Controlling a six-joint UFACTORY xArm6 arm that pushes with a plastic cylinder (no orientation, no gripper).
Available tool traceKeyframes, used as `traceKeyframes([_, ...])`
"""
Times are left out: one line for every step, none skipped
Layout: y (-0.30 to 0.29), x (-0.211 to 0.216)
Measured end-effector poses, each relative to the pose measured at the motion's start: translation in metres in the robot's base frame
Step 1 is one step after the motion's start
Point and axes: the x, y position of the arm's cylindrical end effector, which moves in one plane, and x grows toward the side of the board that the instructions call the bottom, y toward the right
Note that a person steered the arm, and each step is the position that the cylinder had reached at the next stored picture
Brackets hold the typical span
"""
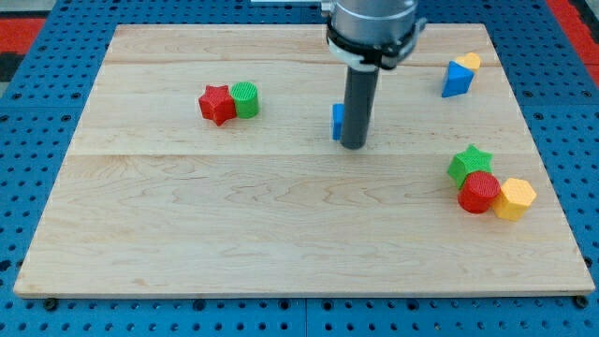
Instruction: Push the blue cube closer to the green circle
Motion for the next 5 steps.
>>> traceKeyframes([-0.001,-0.017])
traceKeyframes([0.017,-0.017])
traceKeyframes([0.041,-0.022])
traceKeyframes([0.042,-0.044])
traceKeyframes([0.041,-0.063])
